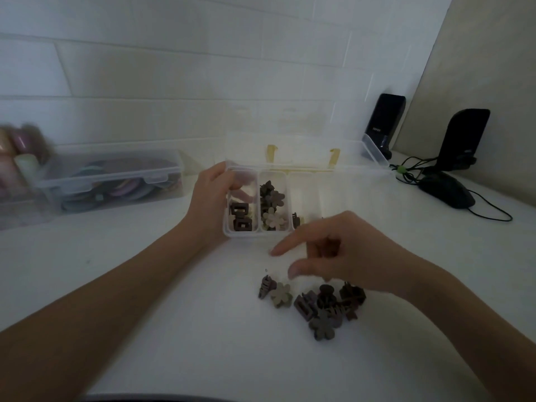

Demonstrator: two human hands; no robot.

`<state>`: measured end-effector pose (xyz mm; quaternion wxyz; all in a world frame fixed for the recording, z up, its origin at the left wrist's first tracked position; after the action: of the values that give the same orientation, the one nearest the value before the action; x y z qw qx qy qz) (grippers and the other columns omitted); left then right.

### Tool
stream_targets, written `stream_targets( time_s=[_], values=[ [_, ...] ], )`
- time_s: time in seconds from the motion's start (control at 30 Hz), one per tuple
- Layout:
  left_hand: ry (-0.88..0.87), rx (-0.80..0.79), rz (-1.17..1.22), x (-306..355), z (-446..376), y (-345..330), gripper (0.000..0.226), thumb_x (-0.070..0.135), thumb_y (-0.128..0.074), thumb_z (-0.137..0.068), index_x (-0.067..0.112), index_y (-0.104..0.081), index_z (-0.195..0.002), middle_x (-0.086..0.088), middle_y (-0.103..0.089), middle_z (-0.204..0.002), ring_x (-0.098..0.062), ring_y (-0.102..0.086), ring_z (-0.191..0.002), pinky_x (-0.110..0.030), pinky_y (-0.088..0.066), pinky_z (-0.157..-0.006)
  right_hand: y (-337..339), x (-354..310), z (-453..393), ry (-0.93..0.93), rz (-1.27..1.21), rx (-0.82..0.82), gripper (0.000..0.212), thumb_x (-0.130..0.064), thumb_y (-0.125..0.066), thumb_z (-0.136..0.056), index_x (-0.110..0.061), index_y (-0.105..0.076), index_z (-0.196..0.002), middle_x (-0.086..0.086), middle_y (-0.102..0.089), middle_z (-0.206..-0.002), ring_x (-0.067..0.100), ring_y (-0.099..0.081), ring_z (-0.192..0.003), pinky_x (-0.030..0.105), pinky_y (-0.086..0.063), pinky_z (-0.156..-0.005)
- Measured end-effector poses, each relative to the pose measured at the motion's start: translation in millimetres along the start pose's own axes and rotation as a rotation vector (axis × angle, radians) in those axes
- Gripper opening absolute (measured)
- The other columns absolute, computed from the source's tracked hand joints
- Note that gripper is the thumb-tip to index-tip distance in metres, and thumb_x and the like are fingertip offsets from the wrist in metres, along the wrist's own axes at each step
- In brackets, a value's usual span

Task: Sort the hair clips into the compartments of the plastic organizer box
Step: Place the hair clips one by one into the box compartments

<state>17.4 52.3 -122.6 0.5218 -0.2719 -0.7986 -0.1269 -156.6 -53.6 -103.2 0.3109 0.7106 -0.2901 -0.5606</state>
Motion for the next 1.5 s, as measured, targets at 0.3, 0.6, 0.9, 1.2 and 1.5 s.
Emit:
stream_targets(
  time_s=[0.3, 0.6, 0.9, 1.2, 1.5],
  values=[
    [0.049, 0.043, -0.013, -5, -2, 2, 0.017, 0.012, -0.046, -0.061, 0.012, -0.062, -0.066, 0.007, -0.067, -0.066, -0.017, -0.064, -0.054, -0.028, -0.048, -0.056, -29, -2, -3, 0.013, 0.289, -0.139, 0.034, -0.048, -0.055, -0.086, -0.042, -0.056, -0.120, -0.010, -0.050, -0.058, 0.006, -0.051, -0.057, 0.019, -0.039, -0.053],
    [0.026, 0.024, 0.029, -1, 0, 0, 0.019, 0.012, -0.048, -0.063, 0.018, -0.065, -0.056, -0.001, -0.064, -0.069, -0.018, -0.062, -0.056, -0.023, -0.048, -0.050, -29, -5, -6, 0.044, 0.263, 0.002, 0.016, -0.035, -0.059, -0.085, -0.035, -0.069, -0.097, -0.019, -0.059, -0.077, 0.005, -0.056, -0.071, 0.024, -0.050, -0.064],
    [0.107, 0.042, 0.022, -2, -3, 9, 0.020, -0.002, -0.041, -0.065, 0.005, -0.060, -0.066, 0.004, -0.063, -0.064, -0.014, -0.062, -0.050, -0.021, -0.047, -0.048, 6, -1, 1, 0.138, 0.226, 0.587, 0.017, -0.021, -0.057, -0.086, -0.021, -0.069, -0.098, -0.012, -0.065, -0.085, 0.008, -0.060, -0.068, 0.011, -0.045, -0.053],
    [0.134, -0.064, 0.013, 3, -7, 16, 0.026, 0.009, -0.045, -0.048, 0.022, -0.065, -0.058, 0.003, -0.064, -0.068, -0.016, -0.061, -0.058, -0.031, -0.048, -0.063, 27, 25, 7, 0.025, 0.195, 0.798, 0.013, -0.011, -0.064, -0.085, -0.021, -0.067, -0.094, -0.014, -0.067, -0.092, 0.009, -0.060, -0.072, 0.007, -0.036, -0.055],
    [0.141, -0.063, 0.088, 1, -8, 18, 0.036, 0.003, -0.036, -0.044, 0.007, -0.055, -0.075, 0.002, -0.065, -0.065, -0.015, -0.060, -0.058, -0.033, -0.052, -0.063, 21, 23, 5, 0.089, 0.348, 0.752, 0.018, -0.008, -0.062, -0.083, -0.025, -0.060, -0.088, -0.013, -0.064, -0.100, 0.007, -0.059, -0.071, 0.009, -0.034, -0.056]
  ],
)
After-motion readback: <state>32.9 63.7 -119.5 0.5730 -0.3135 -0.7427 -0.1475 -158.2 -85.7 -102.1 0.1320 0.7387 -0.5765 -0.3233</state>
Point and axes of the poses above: each hand's wrist, its own z-axis away from the middle knuckle, its own y-axis out of the back of the hand, x = y × z, the point moved 3 cm from there along -z, towards the middle knuckle
